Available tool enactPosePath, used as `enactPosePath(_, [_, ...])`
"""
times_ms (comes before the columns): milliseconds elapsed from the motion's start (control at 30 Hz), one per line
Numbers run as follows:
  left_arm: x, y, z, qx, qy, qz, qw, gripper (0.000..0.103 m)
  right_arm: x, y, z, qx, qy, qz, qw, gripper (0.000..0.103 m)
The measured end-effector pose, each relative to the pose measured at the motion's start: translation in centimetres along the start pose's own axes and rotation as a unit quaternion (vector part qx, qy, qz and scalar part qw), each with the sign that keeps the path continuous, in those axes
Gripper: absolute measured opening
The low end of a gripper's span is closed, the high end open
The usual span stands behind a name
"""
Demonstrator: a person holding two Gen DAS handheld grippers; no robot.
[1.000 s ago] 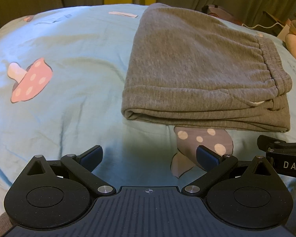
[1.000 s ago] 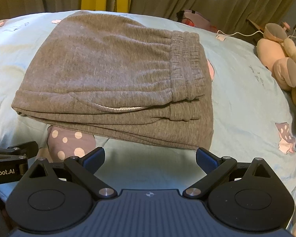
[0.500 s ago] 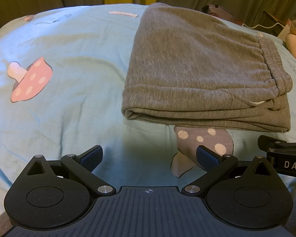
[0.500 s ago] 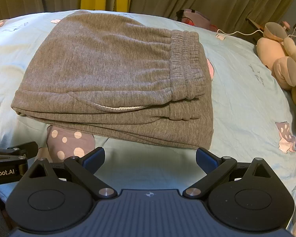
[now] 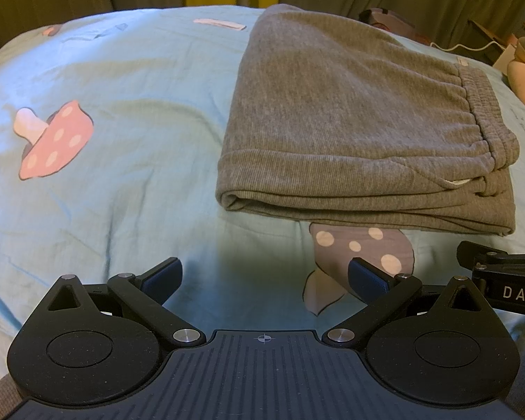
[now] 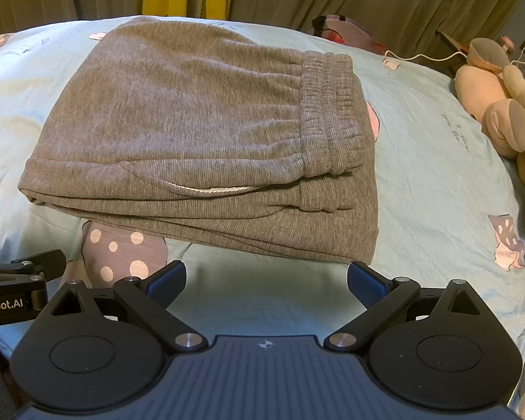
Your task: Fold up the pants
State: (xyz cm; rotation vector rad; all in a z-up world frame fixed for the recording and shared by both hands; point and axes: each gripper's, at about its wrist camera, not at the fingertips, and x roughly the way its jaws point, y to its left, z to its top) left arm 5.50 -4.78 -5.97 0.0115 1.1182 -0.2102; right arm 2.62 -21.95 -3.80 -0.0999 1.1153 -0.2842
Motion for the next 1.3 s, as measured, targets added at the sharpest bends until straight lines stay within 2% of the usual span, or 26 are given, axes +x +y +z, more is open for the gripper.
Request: enactPosePath(1300, [0.08, -0.04, -0.04, 0.003, 0.003, -0.001, 1.0000, 0.103, 0.08, 0.00, 0.01, -0.001, 0.002, 0.001, 1.000, 0.099])
